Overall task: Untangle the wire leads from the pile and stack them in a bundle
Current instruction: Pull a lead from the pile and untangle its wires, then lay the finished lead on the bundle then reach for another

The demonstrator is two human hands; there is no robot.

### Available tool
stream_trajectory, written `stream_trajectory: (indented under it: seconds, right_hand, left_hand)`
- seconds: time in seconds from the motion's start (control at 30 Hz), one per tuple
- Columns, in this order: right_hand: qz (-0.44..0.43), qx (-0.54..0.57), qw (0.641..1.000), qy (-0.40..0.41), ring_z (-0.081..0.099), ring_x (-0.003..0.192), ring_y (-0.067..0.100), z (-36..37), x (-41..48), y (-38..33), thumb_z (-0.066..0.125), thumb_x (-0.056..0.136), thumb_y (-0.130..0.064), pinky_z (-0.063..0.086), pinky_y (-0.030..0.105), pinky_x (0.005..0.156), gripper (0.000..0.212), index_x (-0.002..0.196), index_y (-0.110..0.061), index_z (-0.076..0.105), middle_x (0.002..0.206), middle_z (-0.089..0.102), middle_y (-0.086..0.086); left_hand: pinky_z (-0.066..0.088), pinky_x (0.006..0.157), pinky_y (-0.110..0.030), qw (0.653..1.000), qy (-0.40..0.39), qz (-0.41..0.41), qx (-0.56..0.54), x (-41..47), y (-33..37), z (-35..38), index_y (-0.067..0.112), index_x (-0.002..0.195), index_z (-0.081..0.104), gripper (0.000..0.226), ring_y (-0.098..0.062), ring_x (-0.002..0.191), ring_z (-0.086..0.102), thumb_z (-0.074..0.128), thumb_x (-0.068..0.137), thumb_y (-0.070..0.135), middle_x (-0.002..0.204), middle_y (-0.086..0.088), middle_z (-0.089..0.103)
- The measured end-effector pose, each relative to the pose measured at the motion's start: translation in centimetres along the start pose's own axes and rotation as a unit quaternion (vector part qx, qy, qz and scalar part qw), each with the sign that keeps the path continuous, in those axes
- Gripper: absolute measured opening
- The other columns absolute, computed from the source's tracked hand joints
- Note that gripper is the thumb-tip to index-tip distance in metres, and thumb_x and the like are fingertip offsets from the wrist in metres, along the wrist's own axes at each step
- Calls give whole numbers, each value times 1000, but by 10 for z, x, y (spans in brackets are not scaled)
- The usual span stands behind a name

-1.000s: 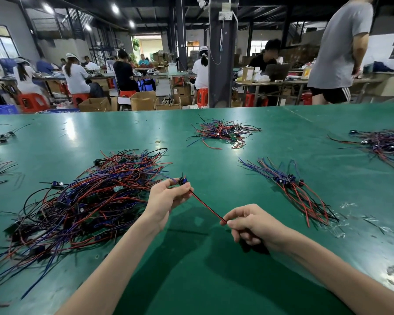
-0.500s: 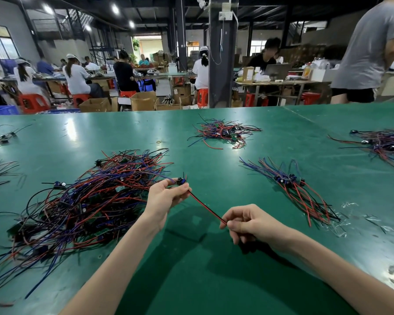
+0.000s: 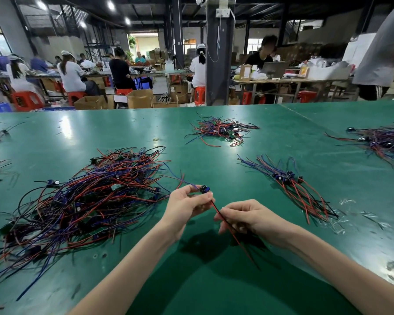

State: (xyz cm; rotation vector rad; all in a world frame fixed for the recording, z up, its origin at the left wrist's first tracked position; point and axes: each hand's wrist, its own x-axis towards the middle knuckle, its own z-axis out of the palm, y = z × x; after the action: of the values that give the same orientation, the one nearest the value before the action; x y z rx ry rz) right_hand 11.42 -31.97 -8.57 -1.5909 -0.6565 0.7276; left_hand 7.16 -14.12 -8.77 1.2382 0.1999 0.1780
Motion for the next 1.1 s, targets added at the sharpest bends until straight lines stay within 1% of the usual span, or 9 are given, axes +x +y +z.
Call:
stream_trajectory:
  seconds: [0.13, 0.27, 0.37, 0.53, 0.67, 0.8, 0.9, 1.0, 1.1]
  right_hand:
    - [-1, 32, 999, 34, 35, 42, 6, 3, 2, 1, 68, 81, -21, 26, 14, 40, 12, 79, -9, 70, 67, 68, 6]
    - [-29, -3, 995, 97, 39, 37, 4, -2, 6, -3, 64, 86, -8, 29, 13, 35, 9, 78, -8, 68, 60, 65, 1]
    - [-74, 6, 981, 178, 43, 38, 4, -26, 12, -20, 64, 85, -4, 32, 14, 36, 9, 78, -7, 68, 58, 65, 1]
    - [-106, 33, 935, 337, 40, 36, 3, -97, 11, -39, 59, 87, 1, 30, 13, 33, 9, 81, 2, 65, 57, 62, 6]
    - [34, -99, 907, 408, 34, 33, 5, -144, -3, -16, 62, 84, 2, 25, 15, 32, 12, 87, 12, 68, 62, 59, 15]
    - [95, -280, 862, 412, 38, 47, 18, -157, -13, 0, 70, 81, -12, 32, 25, 49, 17, 67, -3, 74, 58, 67, 9]
    - [128, -364, 823, 417, 54, 55, 22, -155, -11, 3, 69, 82, -16, 46, 26, 60, 23, 60, -10, 72, 61, 69, 9]
    - [146, -441, 767, 442, 61, 80, 34, -148, -10, 5, 69, 81, -18, 49, 33, 77, 15, 73, -6, 73, 79, 70, 18]
    - [103, -534, 707, 453, 58, 88, 40, -135, -8, 7, 64, 85, -18, 48, 41, 78, 18, 90, -1, 65, 95, 61, 22]
  left_hand:
    - [56, 65, -22, 999, -27, 6, 27, -4, -7, 7, 5, 87, 61, 12, -15, 57, 64, 67, 81, -2, 70, -12, 70]
    - [57, 71, -22, 1000, -29, 1, 7, -5, -9, 9, 6, 103, 59, 24, -14, 63, 67, 68, 82, 3, 78, -12, 73]
    - [57, 77, -26, 999, -40, -16, 13, -6, -10, 10, 7, 112, 56, 31, -18, 72, 69, 67, 83, 9, 89, -16, 74]
    - [55, 84, -29, 997, -55, -21, 44, -8, -13, 9, 7, 109, 59, 22, -17, 75, 69, 63, 88, 6, 91, -14, 74]
    - [54, 82, -27, 996, -58, -23, 64, -7, -13, 7, 5, 109, 60, 19, -13, 70, 68, 59, 90, 4, 87, -11, 74]
    - [55, 76, -23, 996, -55, -26, 72, -6, -14, 6, 4, 106, 61, 16, -12, 67, 66, 57, 91, 1, 84, -9, 74]
    - [55, 73, -21, 995, -54, -22, 83, -7, -14, 6, 6, 104, 62, 15, -11, 66, 66, 57, 91, 1, 83, -8, 74]
    - [54, 72, -23, 992, -54, -10, 116, -9, -14, 6, 7, 102, 62, 13, -12, 61, 62, 57, 91, 2, 78, -6, 73]
    - [50, 69, -26, 969, -57, 48, 234, -11, -19, 6, 16, 97, 62, 12, -11, 59, 60, 57, 92, 6, 76, -1, 72]
